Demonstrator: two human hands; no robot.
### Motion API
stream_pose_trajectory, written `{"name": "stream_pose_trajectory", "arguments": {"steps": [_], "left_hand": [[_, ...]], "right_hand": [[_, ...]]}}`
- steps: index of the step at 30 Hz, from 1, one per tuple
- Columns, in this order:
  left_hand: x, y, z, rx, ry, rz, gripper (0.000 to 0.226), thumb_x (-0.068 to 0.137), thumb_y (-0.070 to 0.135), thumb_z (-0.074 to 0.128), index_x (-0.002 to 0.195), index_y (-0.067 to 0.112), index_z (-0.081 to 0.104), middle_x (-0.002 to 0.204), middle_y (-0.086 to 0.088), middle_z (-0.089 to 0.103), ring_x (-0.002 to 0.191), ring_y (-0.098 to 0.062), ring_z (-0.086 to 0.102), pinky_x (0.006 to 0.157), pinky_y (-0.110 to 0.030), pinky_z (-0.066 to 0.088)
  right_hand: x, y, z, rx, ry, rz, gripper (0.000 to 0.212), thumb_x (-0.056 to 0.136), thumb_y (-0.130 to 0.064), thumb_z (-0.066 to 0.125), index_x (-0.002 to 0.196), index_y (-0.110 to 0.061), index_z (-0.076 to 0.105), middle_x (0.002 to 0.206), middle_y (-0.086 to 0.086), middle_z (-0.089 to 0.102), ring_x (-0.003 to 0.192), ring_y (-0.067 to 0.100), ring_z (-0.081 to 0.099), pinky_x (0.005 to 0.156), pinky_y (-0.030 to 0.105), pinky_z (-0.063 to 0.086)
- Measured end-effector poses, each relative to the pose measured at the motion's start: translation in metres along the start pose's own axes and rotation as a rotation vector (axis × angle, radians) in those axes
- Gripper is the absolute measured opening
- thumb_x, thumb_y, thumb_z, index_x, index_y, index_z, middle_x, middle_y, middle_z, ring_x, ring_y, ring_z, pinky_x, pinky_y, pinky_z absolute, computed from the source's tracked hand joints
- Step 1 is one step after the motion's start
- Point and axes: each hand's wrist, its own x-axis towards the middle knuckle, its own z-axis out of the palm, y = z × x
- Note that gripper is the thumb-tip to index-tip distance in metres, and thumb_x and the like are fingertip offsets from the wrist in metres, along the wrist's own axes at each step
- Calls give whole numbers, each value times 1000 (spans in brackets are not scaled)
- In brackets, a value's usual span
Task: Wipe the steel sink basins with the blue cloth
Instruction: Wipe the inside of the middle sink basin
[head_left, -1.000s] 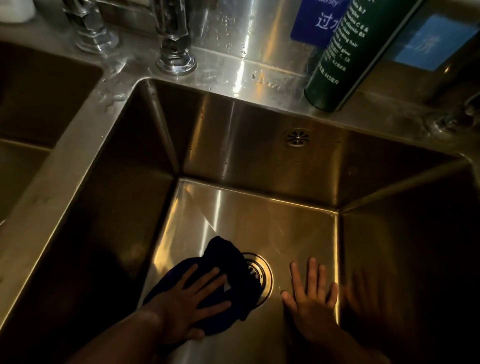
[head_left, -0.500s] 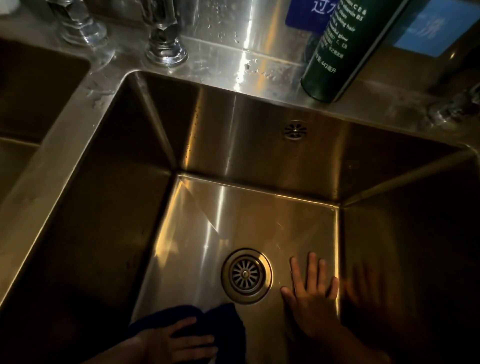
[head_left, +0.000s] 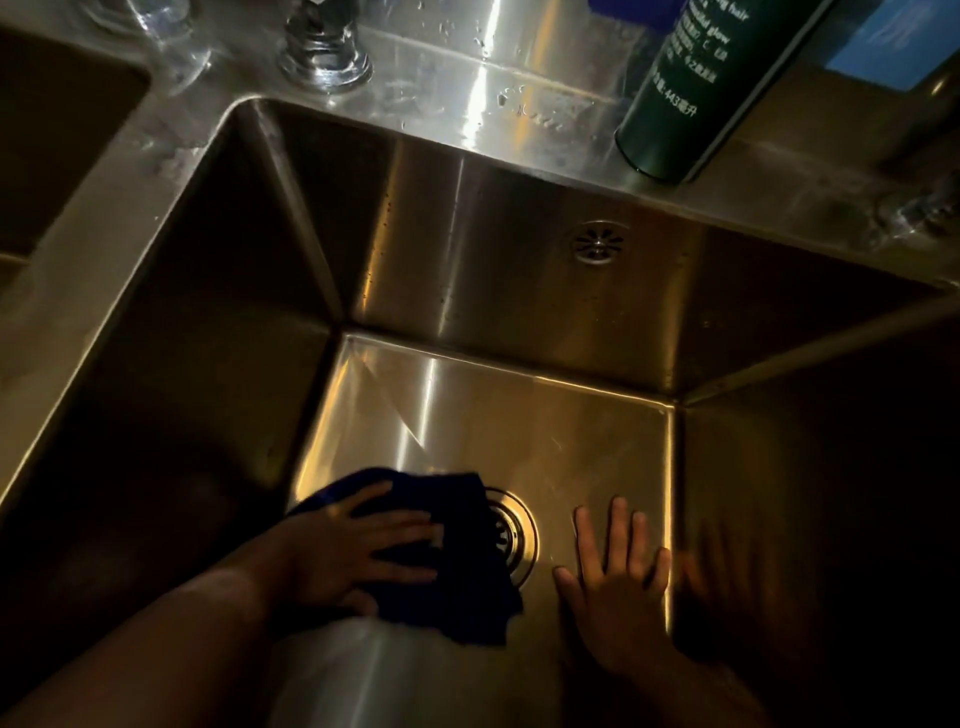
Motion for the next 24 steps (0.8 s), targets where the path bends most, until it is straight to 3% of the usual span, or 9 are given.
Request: {"name": "stream_pose_trajectory", "arguments": {"steps": [2,4,5,8,11,17,19,21,24], "left_hand": [[15,-17,5,-70,25,-82,58,92,64,21,146,43,17,160,-1,11,149,-17,1,111,-53,8],[27,-31,8,-124,-18,-148,60,91,63,15,143,49,-12,158,2,-16,138,-10,-35,112,-52,-17],[29,-42,7,-156,-65,-201,60,90,64,11,138,51,-22,154,5,-25,133,-8,-43,109,-51,-26],[43,-73,6,-193,-53,-436,58,84,65,-1,134,48,-24,153,7,-27,142,-12,-29,111,-53,-20],[54,-96,0,-209,-106,-628,60,92,63,12,137,45,-24,158,8,-21,147,-16,-12,113,-55,-15],[48,-74,-3,-412,-129,-753,64,91,63,13,140,44,-24,155,9,-31,145,-16,-21,111,-55,-19],[41,-59,-6,-426,-185,-755,70,91,64,14,141,39,-27,144,4,-46,139,-16,-34,109,-56,-21],[28,-37,-8,-438,-260,-732,75,91,64,17,137,32,-32,137,-2,-51,131,-20,-44,107,-58,-23],[3,9,-14,-416,-256,-630,79,88,65,20,140,28,-26,148,-15,-33,135,-36,-32,106,-67,-13]], "right_hand": [[-1,0,-1,-8,-1,-2,78,93,-62,0,139,-20,47,143,27,43,127,48,46,91,70,37],[-1,2,-1,-11,-3,-10,78,94,-61,1,138,-19,49,143,27,44,126,48,46,89,71,38],[-1,2,-1,-13,0,-15,76,94,-61,1,139,-20,46,143,27,43,127,48,46,89,71,38],[1,4,3,-21,-19,-11,69,94,-61,4,142,-23,36,146,25,40,130,46,42,91,71,36],[5,7,10,-51,-1,-19,67,90,-63,24,146,-26,30,152,21,30,136,43,33,95,71,32],[5,8,13,-25,21,-50,69,90,-63,21,148,-27,28,154,21,26,139,43,27,99,71,26],[4,9,11,-36,18,-55,71,90,-64,16,151,-32,1,160,14,-6,146,36,0,108,68,12],[6,16,20,-22,35,-92,70,91,-66,11,140,-37,-30,148,3,-42,140,28,-32,113,63,-6],[6,17,19,11,7,-101,72,94,-63,16,135,-38,-37,141,-1,-50,134,24,-40,111,59,-13]]}}
